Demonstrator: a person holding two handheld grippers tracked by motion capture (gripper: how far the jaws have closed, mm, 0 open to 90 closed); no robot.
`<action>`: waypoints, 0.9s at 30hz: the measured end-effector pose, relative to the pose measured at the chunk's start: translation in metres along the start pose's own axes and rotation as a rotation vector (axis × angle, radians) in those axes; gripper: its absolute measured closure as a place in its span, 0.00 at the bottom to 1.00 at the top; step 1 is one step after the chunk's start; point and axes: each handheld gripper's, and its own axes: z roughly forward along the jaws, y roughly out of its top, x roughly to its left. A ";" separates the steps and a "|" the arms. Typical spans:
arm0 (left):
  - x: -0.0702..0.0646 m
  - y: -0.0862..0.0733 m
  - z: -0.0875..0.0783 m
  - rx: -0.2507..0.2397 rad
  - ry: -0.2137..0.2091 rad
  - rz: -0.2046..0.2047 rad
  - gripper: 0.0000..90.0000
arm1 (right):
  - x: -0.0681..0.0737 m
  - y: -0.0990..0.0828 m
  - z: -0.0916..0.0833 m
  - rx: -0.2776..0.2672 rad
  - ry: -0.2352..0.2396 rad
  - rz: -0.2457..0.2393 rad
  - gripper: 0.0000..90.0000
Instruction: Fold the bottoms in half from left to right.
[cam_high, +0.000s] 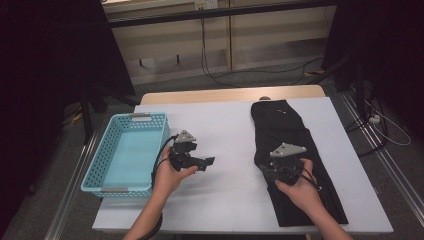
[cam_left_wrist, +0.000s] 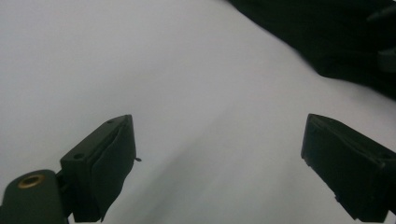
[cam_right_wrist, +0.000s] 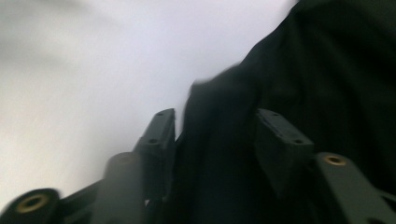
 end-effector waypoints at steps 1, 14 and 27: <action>0.000 0.000 0.000 -0.001 -0.001 -0.003 0.11 | -0.003 0.004 0.003 -0.010 -0.009 0.007 0.53; -0.002 -0.004 0.001 0.012 -0.006 -0.011 0.11 | -0.031 0.036 0.061 -0.029 -0.093 0.130 0.35; 0.005 -0.014 -0.004 0.020 0.030 -0.041 0.11 | -0.038 0.033 0.086 0.019 -0.125 0.135 0.37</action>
